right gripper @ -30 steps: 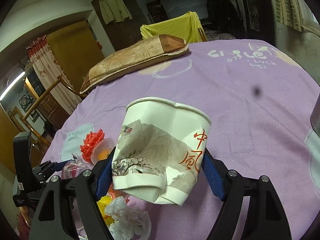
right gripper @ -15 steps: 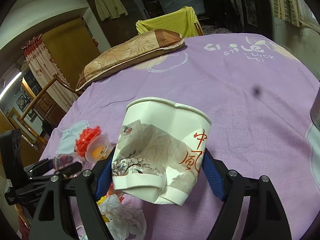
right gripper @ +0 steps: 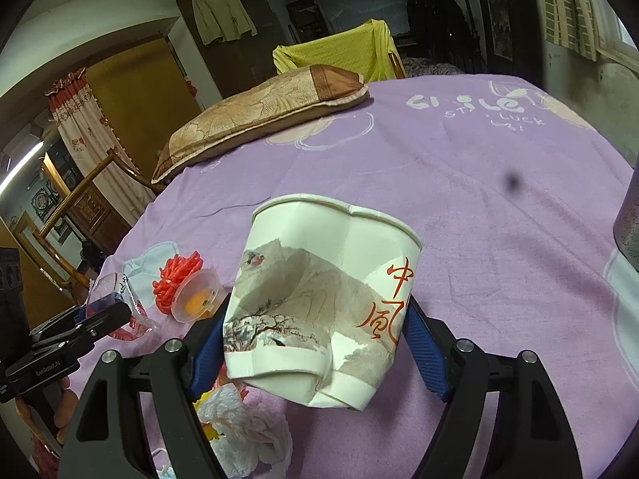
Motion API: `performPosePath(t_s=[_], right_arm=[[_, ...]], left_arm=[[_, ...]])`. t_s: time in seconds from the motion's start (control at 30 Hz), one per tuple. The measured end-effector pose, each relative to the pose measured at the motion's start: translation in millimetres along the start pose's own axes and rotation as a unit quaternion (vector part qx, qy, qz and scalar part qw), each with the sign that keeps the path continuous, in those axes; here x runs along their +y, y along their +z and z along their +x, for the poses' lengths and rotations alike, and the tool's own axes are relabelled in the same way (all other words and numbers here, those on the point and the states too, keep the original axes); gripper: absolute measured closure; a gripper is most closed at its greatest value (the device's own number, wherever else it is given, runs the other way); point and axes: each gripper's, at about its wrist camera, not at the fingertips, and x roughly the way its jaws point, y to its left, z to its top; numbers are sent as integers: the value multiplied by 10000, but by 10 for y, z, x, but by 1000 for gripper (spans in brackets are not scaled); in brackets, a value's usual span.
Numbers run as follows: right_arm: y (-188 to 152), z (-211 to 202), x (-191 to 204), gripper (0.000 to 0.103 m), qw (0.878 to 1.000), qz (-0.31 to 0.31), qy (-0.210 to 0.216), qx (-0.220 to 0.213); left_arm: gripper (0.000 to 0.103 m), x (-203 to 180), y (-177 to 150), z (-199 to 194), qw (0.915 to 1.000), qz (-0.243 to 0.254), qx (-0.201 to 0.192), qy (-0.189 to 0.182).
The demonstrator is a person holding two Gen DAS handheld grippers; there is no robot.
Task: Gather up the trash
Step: 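Lift the cup and snack bag and swing both tools toward the red wastebasket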
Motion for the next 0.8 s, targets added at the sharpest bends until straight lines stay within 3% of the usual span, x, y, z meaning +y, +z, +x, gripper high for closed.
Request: performPosePath(t_s=[0.1, 0.5, 0.8], right_arm=[[-43, -167, 11, 24, 9997, 5, 32, -222], [-428, -1114, 110, 24, 9953, -153, -84, -949], [-743, -1768, 50, 24, 9902, -98, -224, -1375]], left_arm=[[50, -54, -20, -80, 9999, 31, -141, 43], [50, -429, -244, -517, 9977, 6, -374, -557], [50, -865, -371, -884, 9944, 318, -562, -833]])
